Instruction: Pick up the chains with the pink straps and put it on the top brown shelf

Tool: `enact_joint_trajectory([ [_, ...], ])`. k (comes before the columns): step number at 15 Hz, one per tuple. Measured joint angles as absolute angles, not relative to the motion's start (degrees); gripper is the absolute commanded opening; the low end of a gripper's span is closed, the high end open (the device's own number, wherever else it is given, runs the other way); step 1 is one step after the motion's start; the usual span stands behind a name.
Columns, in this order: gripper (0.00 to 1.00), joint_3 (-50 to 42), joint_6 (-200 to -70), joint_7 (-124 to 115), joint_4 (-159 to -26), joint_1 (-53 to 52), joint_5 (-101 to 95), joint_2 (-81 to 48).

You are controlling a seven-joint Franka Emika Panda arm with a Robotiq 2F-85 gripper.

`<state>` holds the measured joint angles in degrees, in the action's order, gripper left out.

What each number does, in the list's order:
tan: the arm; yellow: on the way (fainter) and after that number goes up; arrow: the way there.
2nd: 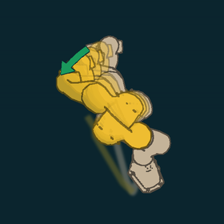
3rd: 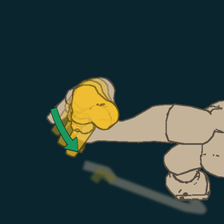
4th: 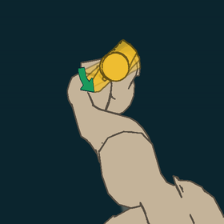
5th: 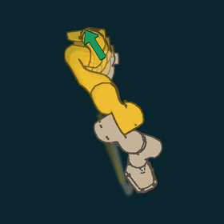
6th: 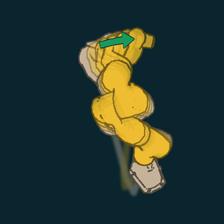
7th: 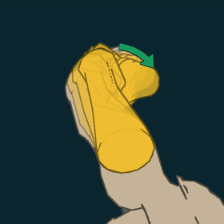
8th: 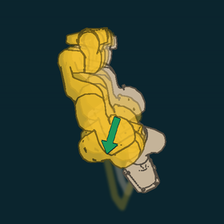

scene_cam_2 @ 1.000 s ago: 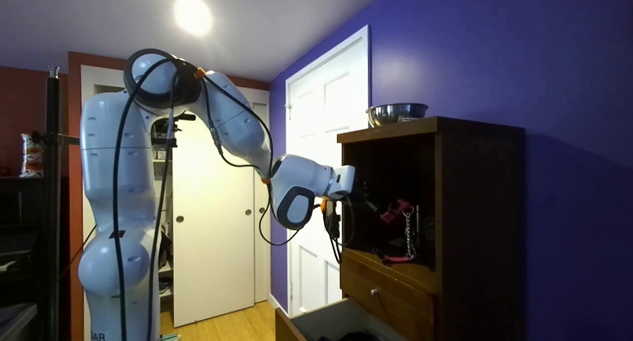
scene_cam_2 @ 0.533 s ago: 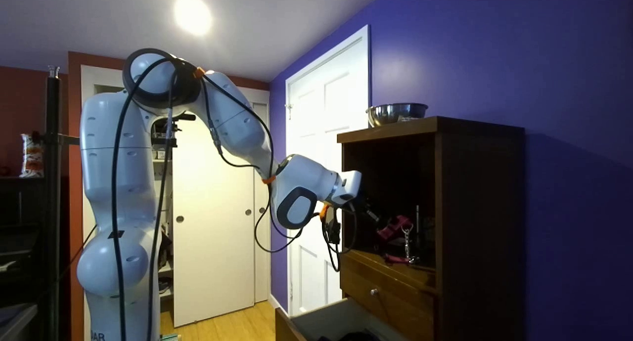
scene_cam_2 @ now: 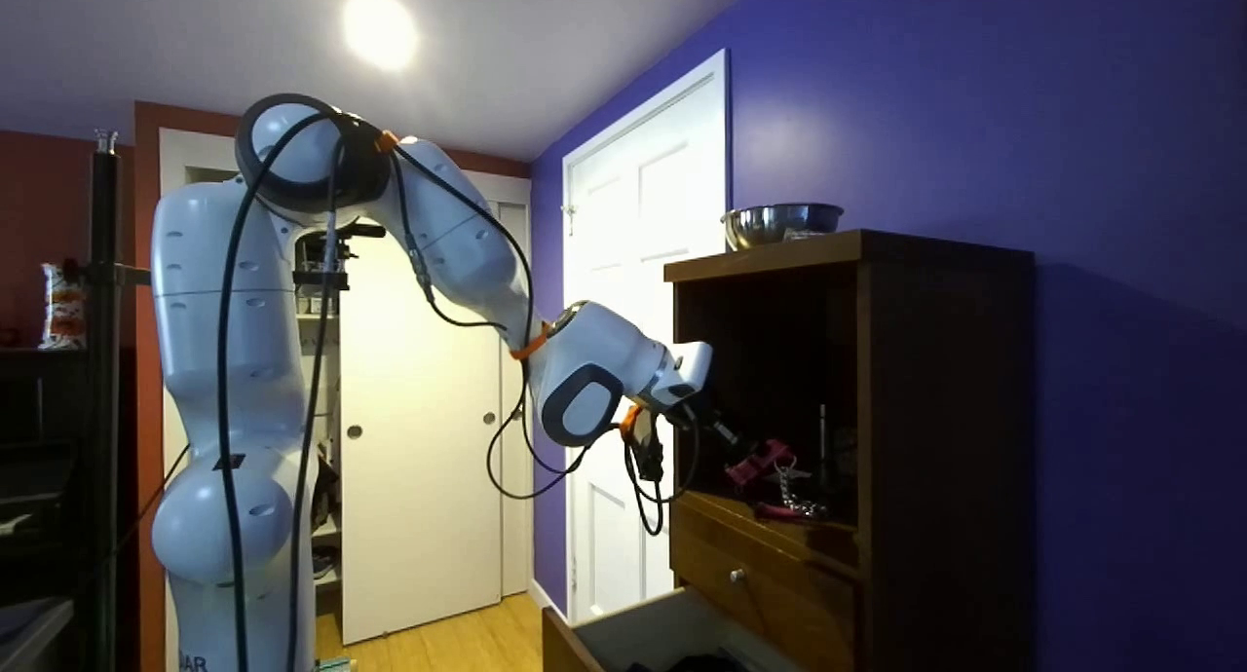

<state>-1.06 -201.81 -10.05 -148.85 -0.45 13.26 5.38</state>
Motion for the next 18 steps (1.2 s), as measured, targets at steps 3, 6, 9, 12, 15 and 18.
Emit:
enact_joint_trajectory([
  [3,0.49,-0.7,-200.7,-9.4,-149.4,-0.5,13.2,6.2],
  [6,0.69,-0.6,-200.2,-9.1,-149.9,-0.5,13.2,7.1],
  [9,0.90,-0.3,-199.7,-8.8,-149.8,-0.5,13.2,8.1],
  [12,1.00,0.2,-197.7,-7.6,-149.7,0.3,13.9,9.7],
  [15,1.00,2.5,-191.5,-4.5,-149.7,5.0,15.3,12.6],
  [18,1.00,4.8,-183.0,-3.8,-149.6,10.7,15.2,16.6],
])
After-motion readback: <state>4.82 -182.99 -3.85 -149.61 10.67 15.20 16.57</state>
